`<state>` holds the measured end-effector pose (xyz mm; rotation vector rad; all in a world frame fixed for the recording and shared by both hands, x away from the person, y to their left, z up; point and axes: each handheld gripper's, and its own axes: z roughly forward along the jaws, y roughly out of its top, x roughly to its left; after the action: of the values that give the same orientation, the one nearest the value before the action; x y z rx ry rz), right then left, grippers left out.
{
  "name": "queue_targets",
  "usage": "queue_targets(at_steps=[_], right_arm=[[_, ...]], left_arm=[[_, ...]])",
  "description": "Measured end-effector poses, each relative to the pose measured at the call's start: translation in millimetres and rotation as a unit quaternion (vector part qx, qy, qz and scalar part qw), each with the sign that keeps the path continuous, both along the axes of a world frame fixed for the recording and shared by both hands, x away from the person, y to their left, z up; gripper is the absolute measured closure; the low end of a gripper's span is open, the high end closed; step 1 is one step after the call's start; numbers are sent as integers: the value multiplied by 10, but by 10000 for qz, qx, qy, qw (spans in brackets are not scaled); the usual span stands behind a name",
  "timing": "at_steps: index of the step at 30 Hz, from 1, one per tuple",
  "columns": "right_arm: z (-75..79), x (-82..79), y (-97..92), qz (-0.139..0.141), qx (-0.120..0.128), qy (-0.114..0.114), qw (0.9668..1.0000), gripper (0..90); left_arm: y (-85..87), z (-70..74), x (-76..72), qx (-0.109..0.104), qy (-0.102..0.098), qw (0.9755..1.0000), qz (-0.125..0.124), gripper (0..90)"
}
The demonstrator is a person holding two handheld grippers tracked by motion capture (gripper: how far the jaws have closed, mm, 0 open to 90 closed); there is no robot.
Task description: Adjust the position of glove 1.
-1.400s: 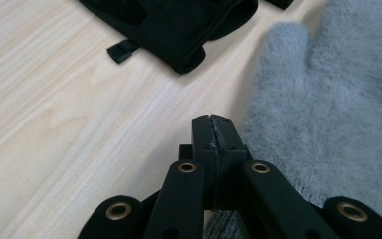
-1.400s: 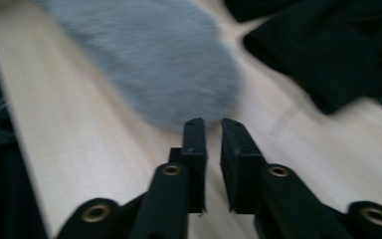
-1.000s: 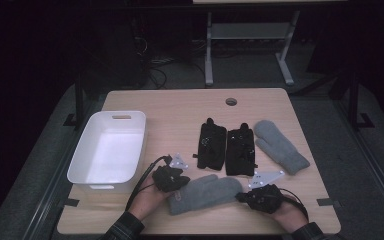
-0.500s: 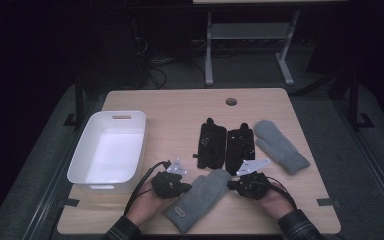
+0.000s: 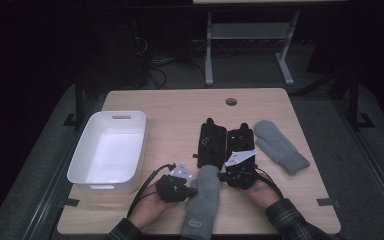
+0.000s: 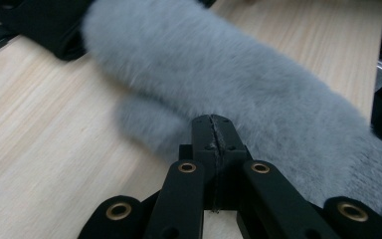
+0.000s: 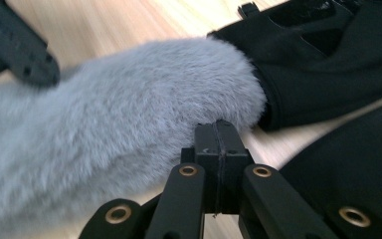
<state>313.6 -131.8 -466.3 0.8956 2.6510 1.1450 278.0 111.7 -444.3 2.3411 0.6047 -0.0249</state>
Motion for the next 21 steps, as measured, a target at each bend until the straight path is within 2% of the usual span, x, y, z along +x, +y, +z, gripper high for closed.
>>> queue_targets(at_steps=[2,3,8,11,13,14,15,17,18,21], right_arm=[[-13,23,33,15,29,48,10000,900],[-11,33,57,25,-35,43,10000,900],[6,101,199,84,-45,20,10000,900],[-13,138,283,80,56,53,9999,900],[-32,163,347,135,65,43,9999,900],[-26,175,379,166,-12,-11,9999,900],[-5,182,409,167,-41,-33,9998,900],[14,195,427,145,-41,-90,9998,900],[50,209,426,104,23,-179,9998,900],[78,196,382,82,24,-162,9998,900]], left_arm=[[-28,-4,-2,-40,-3,10000,-32,894],[-47,-9,-5,-57,7,10000,-44,894],[-132,-36,2,-25,-34,9998,-171,894],[-171,-54,19,-100,-26,9999,-131,895],[-204,-64,45,-58,-62,9998,-180,895],[-218,-66,60,-26,-108,9997,-207,895],[-240,-77,65,-81,-118,9998,-140,895],[-238,-77,88,-9,-150,9997,-188,895],[-248,-85,102,-112,-157,9998,-88,895],[-227,-54,98,-183,-203,9996,-75,895]])
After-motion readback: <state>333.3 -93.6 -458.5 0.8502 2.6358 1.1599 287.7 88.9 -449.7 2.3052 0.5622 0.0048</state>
